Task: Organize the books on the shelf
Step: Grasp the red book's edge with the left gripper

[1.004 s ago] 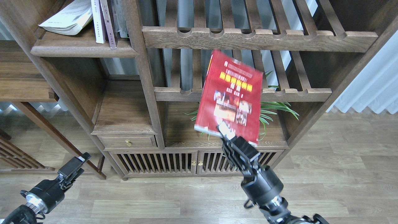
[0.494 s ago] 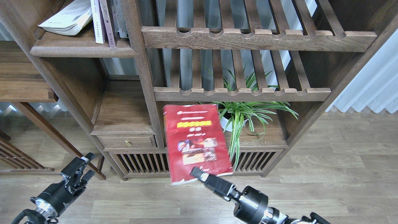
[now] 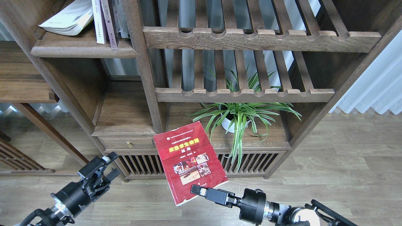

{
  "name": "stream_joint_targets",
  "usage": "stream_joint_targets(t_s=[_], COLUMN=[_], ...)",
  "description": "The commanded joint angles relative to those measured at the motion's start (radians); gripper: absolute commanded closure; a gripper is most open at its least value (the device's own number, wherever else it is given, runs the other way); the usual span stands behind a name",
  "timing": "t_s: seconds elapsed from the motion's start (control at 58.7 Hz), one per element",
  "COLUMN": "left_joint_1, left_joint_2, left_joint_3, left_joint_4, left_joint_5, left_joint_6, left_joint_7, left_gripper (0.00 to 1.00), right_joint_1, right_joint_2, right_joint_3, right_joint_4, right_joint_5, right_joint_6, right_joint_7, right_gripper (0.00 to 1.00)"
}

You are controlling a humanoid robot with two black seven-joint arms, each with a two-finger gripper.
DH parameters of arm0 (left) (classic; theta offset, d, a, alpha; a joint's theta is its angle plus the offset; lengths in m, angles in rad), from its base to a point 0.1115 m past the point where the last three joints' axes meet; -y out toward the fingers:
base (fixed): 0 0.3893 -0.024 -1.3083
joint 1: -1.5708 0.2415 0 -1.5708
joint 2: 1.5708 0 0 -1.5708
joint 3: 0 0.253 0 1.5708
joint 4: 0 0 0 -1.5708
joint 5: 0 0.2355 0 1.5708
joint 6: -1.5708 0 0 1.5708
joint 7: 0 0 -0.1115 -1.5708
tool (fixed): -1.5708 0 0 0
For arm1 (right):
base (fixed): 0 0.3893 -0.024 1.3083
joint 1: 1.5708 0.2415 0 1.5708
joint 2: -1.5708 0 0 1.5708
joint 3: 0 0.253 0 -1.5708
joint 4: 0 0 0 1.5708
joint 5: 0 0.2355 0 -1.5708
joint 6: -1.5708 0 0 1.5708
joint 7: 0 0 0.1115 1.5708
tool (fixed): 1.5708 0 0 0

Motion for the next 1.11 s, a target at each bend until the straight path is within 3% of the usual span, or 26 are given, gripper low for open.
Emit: stream_joint_targets(t_s=[0.0,0.375,0.613,1.09], left_joint_1=[-0.007,-0.019,-0.039,-0.059], left_joint_2=[0.036,0.034,0.028,-0.041], left_joint_3=[0.036,0.161,0.179,0.222], left_joint_4=[-0.01,-0.031,-0.061,-0.047], left_joint_5=[-0.001,0.001,0.001,0.035], left_joint_6=[0.0,0.0,0.0,0.0], left_joint_7=[-0.003,-0.009,-0.035,-0.033], left_gripper=[0.02,0.07,0.06,0.01], right_joint_1=[0.014,0.055,0.066,0.087], right_joint_2=[0.003,0.017,0.022,0.061], right_joint_3=[-0.031,-0.08,-0.129,-0.183], right_joint_4=[-0.005,-0.028,-0.029,-0.041], right_joint_5=[-0.001,0.0,-0.003,-0.003], right_joint_6=[0.0,0.0,0.0,0.0], right_joint_7=[-0.015,-0.018,-0.018,-0.019], right_gripper=[0.9,0.9,0.9,0.9])
